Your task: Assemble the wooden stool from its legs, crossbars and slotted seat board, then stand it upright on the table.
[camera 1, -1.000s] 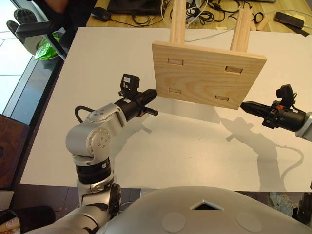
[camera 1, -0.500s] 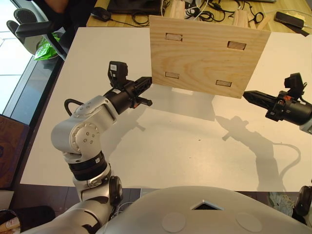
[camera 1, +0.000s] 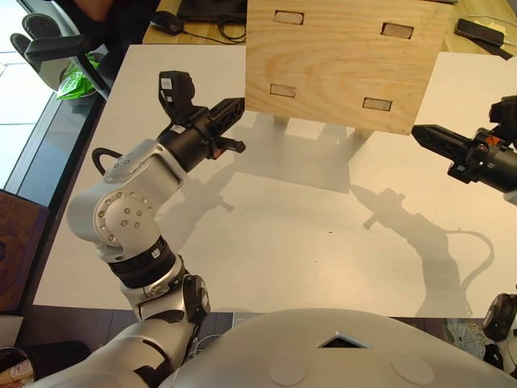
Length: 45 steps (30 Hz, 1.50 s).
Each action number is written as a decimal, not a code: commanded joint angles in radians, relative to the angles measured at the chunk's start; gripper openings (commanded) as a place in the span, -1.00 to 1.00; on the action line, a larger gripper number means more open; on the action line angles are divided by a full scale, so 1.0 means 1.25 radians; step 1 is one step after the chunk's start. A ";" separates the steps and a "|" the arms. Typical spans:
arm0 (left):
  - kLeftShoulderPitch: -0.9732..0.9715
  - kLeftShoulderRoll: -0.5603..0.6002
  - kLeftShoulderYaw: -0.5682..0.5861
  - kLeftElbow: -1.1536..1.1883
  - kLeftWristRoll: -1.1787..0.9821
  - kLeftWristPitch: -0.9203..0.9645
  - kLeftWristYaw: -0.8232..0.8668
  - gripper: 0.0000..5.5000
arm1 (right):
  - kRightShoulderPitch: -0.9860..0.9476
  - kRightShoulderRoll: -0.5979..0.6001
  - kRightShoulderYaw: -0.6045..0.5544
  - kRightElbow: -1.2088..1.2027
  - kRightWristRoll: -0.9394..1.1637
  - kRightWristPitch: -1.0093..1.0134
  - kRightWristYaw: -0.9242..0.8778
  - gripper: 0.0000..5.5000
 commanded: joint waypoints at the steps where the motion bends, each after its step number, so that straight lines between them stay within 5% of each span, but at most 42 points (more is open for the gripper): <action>1: -0.094 -0.071 -0.051 -0.043 -0.156 0.035 -0.039 -0.99 | -0.079 0.041 0.039 -0.060 0.133 0.022 0.002 -1.00; 7: -0.128 -0.080 -0.034 -0.032 -0.166 0.037 -0.011 -0.99 | -0.095 0.047 0.037 -0.058 0.180 0.015 -0.039 -1.00; 16: 0.025 0.054 -0.176 0.042 0.039 -0.088 0.009 -0.95 | 0.055 -0.038 0.141 -0.030 -0.029 -0.129 0.014 -1.00; 22: 0.116 0.088 -0.193 0.111 0.201 -0.355 0.053 -0.65 | 0.089 0.009 0.075 0.183 -0.210 -0.335 -0.106 -0.64; 28: 0.136 0.014 -0.220 0.215 0.298 -0.561 0.119 -0.55 | 0.035 0.104 0.073 0.274 -0.333 -0.485 -0.276 -0.61; 34: 0.095 -0.046 -0.291 0.357 0.394 -0.732 0.159 -0.55 | 0.025 0.192 0.240 0.193 -0.506 -0.599 -0.363 -0.61; 45: 0.109 -0.075 -0.265 0.374 0.391 -0.801 0.168 -0.55 | 0.062 0.224 0.289 0.163 -0.664 -0.717 -0.432 -0.61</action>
